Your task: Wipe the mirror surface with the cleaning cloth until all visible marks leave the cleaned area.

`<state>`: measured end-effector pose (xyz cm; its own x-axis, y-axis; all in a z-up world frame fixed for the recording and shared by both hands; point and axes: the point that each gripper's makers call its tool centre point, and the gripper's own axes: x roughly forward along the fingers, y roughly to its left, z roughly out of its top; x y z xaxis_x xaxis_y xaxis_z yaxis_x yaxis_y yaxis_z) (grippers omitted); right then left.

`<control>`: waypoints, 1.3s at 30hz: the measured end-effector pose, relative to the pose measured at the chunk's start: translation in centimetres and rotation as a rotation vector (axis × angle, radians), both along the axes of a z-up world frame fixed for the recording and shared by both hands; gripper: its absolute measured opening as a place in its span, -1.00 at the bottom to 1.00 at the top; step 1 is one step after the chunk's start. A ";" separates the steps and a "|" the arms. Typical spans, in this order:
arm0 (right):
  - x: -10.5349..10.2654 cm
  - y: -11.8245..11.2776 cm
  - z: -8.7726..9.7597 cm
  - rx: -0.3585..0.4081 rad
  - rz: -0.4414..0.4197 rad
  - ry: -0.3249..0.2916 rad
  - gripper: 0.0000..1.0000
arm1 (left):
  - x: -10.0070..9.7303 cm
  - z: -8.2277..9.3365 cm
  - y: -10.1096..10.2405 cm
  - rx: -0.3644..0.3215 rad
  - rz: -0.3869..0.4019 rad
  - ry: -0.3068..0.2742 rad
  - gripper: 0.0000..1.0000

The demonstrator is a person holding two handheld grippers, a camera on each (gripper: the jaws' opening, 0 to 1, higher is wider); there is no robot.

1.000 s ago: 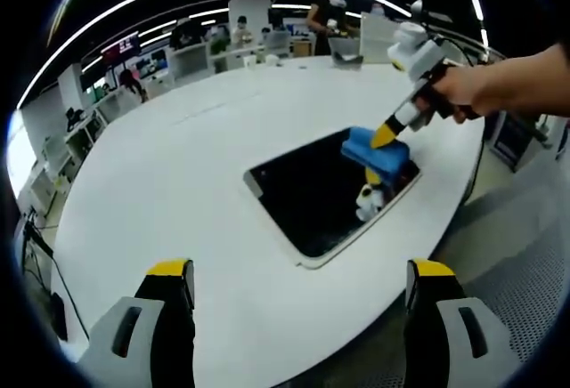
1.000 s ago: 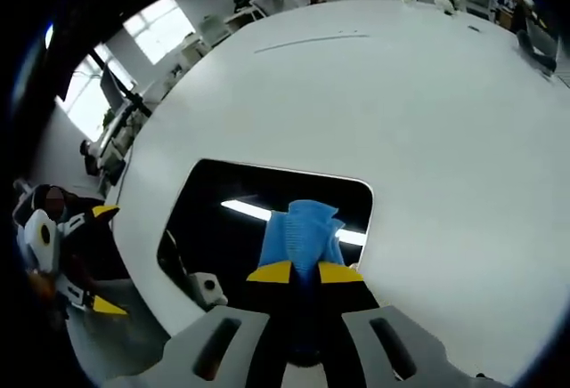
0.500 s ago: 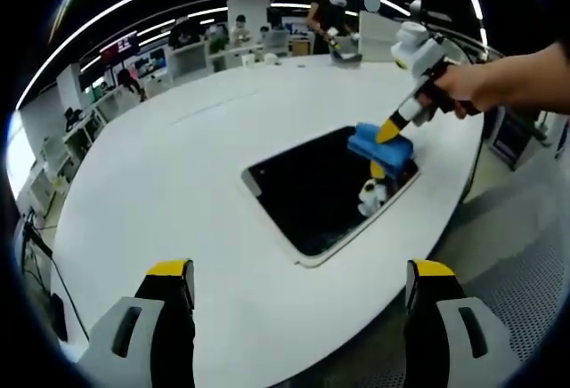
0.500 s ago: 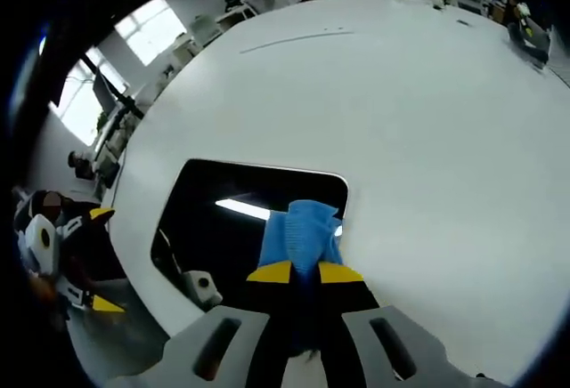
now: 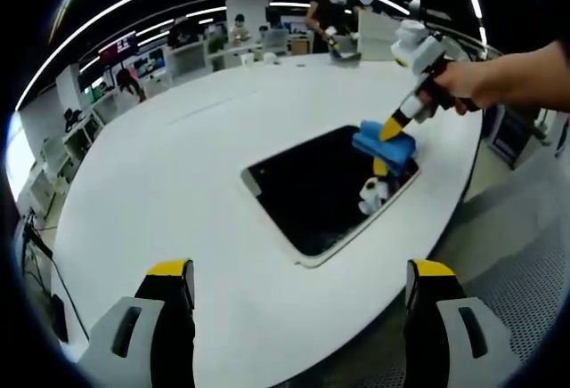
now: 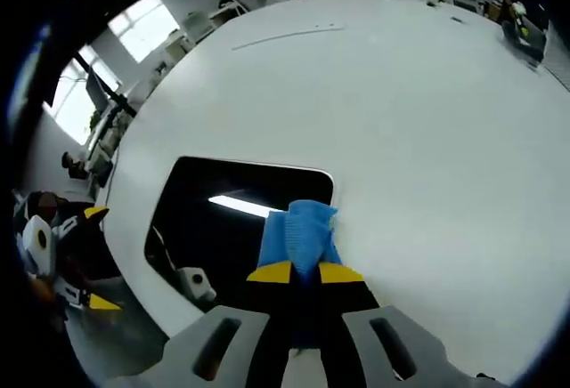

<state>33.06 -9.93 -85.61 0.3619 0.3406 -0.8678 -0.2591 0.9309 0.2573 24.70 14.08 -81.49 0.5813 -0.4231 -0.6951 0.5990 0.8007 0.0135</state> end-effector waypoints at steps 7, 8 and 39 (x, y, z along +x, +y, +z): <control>0.1 -0.5 -0.1 -0.016 -0.029 -0.002 -0.94 | 0.0 0.0 0.0 0.000 0.000 0.000 0.99; 0.1 -0.6 -0.1 -0.019 -0.037 -0.003 -0.94 | 0.0 0.0 0.0 0.001 -0.001 0.000 0.99; -0.6 -0.6 -0.1 -0.023 -0.018 0.000 -0.93 | -0.1 -0.2 -0.1 0.012 -0.015 0.007 0.99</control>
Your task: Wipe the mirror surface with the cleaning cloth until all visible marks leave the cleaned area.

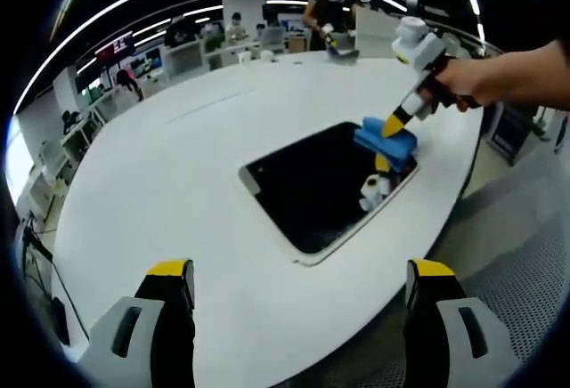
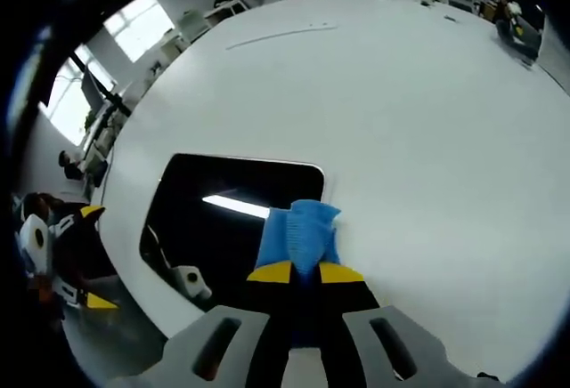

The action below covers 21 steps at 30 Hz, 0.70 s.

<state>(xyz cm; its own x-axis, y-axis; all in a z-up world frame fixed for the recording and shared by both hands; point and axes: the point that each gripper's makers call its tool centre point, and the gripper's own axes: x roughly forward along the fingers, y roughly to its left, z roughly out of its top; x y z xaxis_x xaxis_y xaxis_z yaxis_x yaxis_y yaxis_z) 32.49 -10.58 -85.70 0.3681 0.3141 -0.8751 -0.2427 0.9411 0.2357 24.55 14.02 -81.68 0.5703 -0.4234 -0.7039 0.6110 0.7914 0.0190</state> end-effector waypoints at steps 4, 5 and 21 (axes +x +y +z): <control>-0.5 0.2 0.0 -0.008 0.015 0.006 -0.93 | 0.0 0.0 0.0 0.000 -0.003 -0.003 0.99; -0.6 0.3 0.0 -0.013 0.019 0.004 -0.93 | 0.0 0.0 0.0 0.000 -0.002 -0.003 0.99; -2.3 0.2 0.0 -0.009 0.014 0.010 -0.93 | 0.1 0.2 0.1 -0.002 0.010 -0.013 0.99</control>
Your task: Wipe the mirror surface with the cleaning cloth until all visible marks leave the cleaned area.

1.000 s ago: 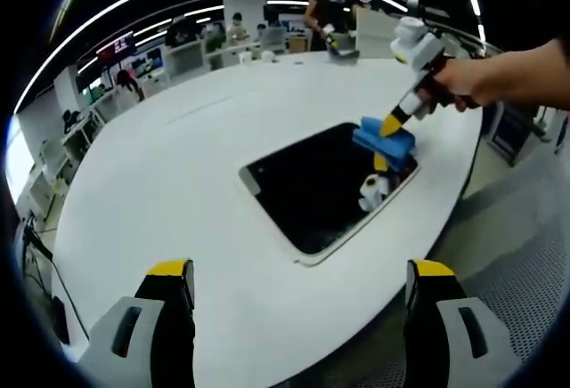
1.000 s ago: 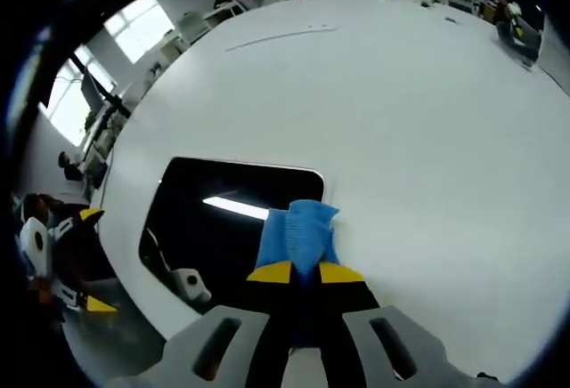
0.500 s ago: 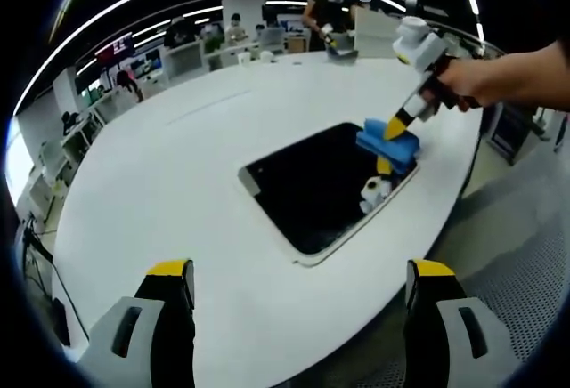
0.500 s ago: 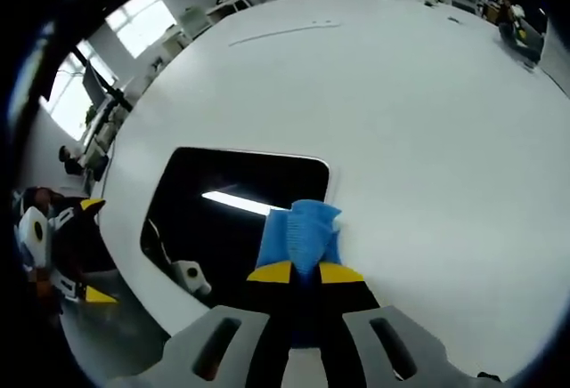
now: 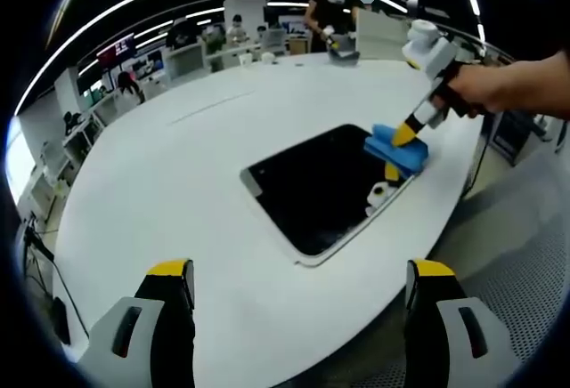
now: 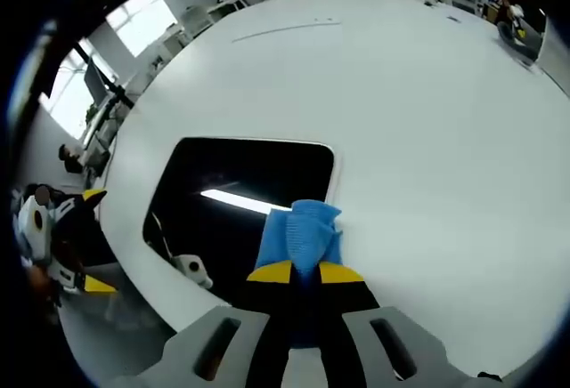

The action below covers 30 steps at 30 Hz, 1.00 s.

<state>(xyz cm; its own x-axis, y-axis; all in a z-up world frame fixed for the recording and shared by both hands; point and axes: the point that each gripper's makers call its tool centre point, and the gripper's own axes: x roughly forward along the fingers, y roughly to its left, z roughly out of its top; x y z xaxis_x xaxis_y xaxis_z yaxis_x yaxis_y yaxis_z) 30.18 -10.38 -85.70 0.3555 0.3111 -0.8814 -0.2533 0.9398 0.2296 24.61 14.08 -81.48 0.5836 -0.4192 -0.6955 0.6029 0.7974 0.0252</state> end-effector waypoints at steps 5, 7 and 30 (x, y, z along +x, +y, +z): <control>-0.4 -0.1 0.0 0.001 -0.009 0.005 -0.93 | -0.1 -0.1 0.0 0.001 -0.003 -0.001 0.99; -0.6 0.0 0.0 0.000 -0.011 0.008 -0.93 | -0.2 -0.1 0.0 0.000 -0.001 0.002 0.99; -2.1 0.2 -0.1 -0.018 -0.007 0.031 -0.93 | 0.0 0.3 -0.1 0.003 -0.002 -0.015 0.99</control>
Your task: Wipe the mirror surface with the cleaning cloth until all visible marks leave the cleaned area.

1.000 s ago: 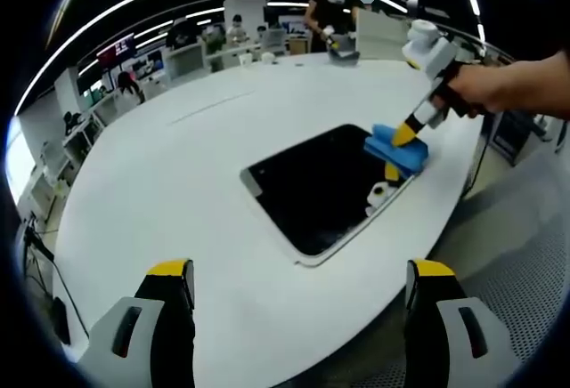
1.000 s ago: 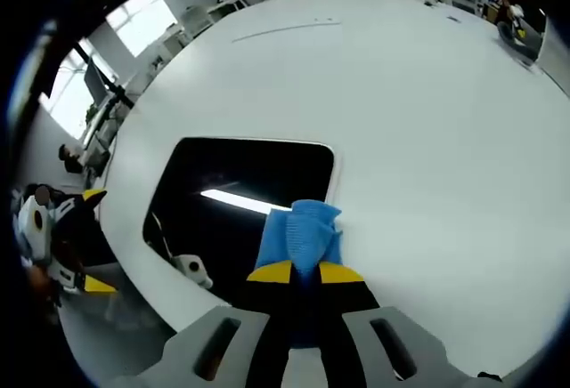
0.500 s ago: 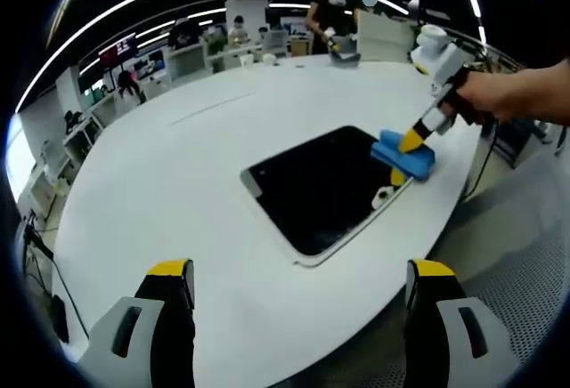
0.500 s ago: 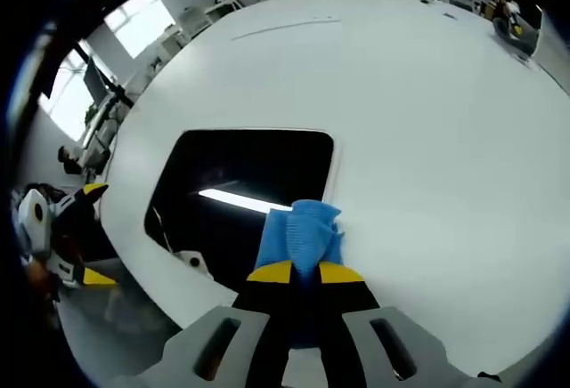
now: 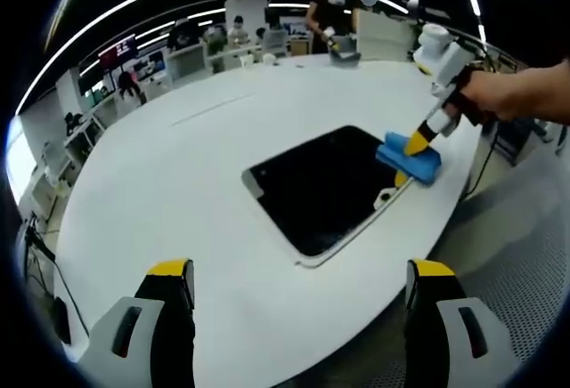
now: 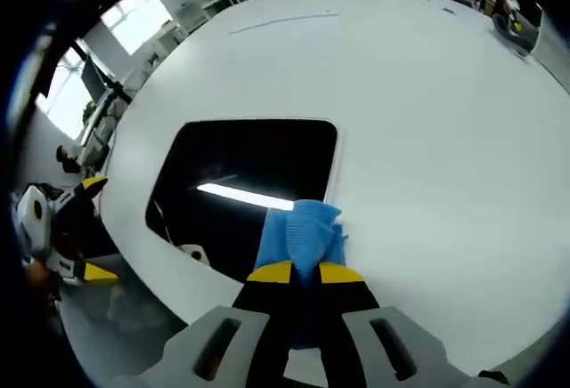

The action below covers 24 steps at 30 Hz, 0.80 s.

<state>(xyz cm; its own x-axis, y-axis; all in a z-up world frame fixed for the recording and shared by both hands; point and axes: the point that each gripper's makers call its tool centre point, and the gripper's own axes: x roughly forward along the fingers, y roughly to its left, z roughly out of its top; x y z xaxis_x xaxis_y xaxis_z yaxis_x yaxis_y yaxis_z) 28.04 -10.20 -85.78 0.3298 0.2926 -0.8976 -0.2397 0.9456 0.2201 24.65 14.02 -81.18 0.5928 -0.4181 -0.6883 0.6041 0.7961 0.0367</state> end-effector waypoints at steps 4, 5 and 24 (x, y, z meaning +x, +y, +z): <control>0.0 0.0 0.0 0.008 -0.009 0.000 -0.93 | 0.0 -0.1 0.1 -0.006 0.006 0.002 0.99; -0.1 0.0 0.0 0.009 -0.012 0.001 -0.94 | 0.0 0.0 0.0 -0.006 0.005 0.004 0.99; -0.4 0.2 0.1 -0.020 -0.010 0.002 -0.94 | 0.2 0.2 0.3 -0.008 0.016 -0.013 0.99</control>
